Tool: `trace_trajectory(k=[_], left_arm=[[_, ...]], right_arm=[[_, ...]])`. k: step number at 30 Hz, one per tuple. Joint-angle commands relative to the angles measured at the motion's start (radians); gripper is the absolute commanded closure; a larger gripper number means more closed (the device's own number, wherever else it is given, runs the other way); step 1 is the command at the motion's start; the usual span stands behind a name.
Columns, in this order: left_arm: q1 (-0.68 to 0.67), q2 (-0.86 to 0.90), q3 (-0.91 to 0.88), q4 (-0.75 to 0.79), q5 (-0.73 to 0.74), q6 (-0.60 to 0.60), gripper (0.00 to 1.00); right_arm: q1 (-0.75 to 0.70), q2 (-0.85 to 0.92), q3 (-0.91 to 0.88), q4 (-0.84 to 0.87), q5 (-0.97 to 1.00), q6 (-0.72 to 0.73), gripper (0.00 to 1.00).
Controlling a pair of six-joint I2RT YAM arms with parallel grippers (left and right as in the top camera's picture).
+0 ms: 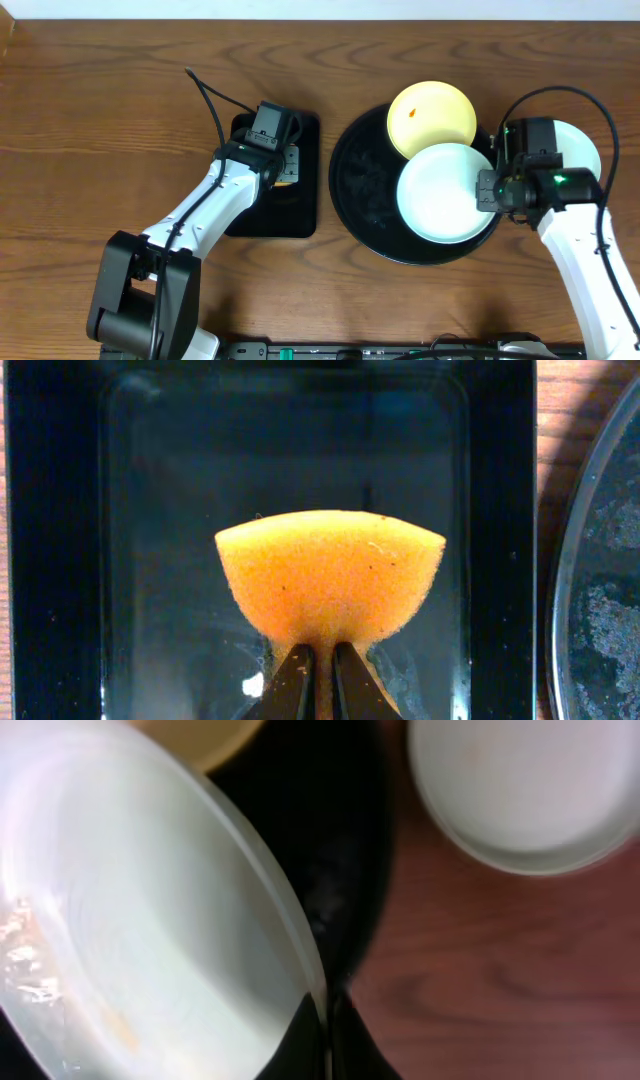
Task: Clean dirty plates on tray and stack at the side
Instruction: 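Carry the green plate right with the right gripper and stack it on the other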
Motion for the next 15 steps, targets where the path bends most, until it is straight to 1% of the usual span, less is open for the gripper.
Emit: trace_trajectory(k=[1, 4, 7, 12, 15], left_arm=[[0.002, -0.001, -0.010, -0.002, -0.007, 0.012, 0.93], [0.002, -0.001, -0.010, -0.002, -0.007, 0.012, 0.92], [0.002, -0.001, -0.010, -0.002, -0.007, 0.012, 0.92], [0.002, -0.001, -0.010, -0.002, -0.007, 0.012, 0.93], [0.002, -0.001, -0.010, -0.002, -0.007, 0.012, 0.92]], right_arm=[[0.008, -0.002, 0.078, -0.081, 0.130, -0.025, 0.99], [0.008, -0.002, 0.106, -0.149, 0.213, -0.025, 0.99], [0.008, 0.000, 0.109, -0.175, 0.288, -0.025, 0.99], [0.016, 0.003, 0.109, -0.168, 0.432, 0.027, 0.99], [0.046, 0.004, 0.109, -0.139, 0.465, 0.040, 0.99]])
